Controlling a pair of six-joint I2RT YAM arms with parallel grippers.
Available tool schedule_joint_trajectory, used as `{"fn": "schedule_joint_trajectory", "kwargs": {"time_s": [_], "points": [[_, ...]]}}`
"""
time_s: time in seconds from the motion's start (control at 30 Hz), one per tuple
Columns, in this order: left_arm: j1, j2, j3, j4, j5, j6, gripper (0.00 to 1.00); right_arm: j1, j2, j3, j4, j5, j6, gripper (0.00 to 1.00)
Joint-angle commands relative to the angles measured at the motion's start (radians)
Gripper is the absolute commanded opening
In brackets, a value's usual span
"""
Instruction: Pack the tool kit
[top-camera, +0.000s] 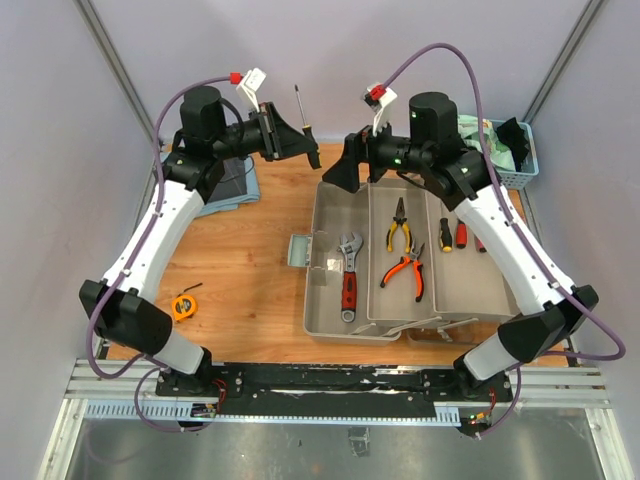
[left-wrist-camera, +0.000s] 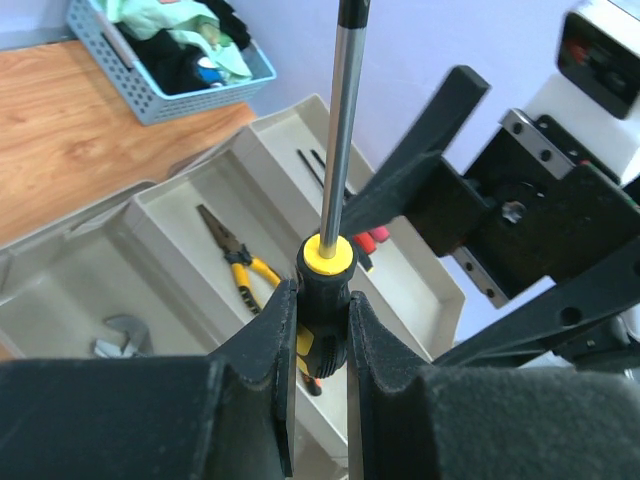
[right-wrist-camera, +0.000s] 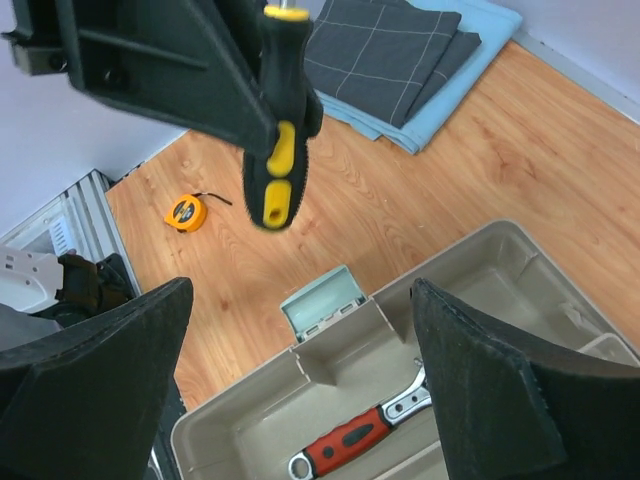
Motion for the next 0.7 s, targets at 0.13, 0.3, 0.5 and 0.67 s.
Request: {"fn": "schedule_joint_trajectory", "kwargs": {"time_s": [0.13, 0.3, 0.5, 0.67], "points": [[-0.058, 0.023, 0.056, 0.045, 0.069, -0.022, 0.00, 0.040, 0.062, 0.083, 0.040, -0.014, -0.053, 0.87], [-0.083, 0.030, 0.059, 0.046, 0.064, -0.020, 0.00, 0.056, 0.086, 0.119, 0.011, -0.008, -0.058, 0.81], [-0.100, 0.027, 0.054, 0.056, 0.050, -0.022, 0.00, 0.061, 0.092, 0.114, 0.002, -0.029, -0.046, 0.42], [-0.101, 0.024, 0.053, 0.057, 0.035, -0.019, 0.00, 0.061, 0.087, 0.100, -0.009, -0.034, -0.040, 0.04]]}}
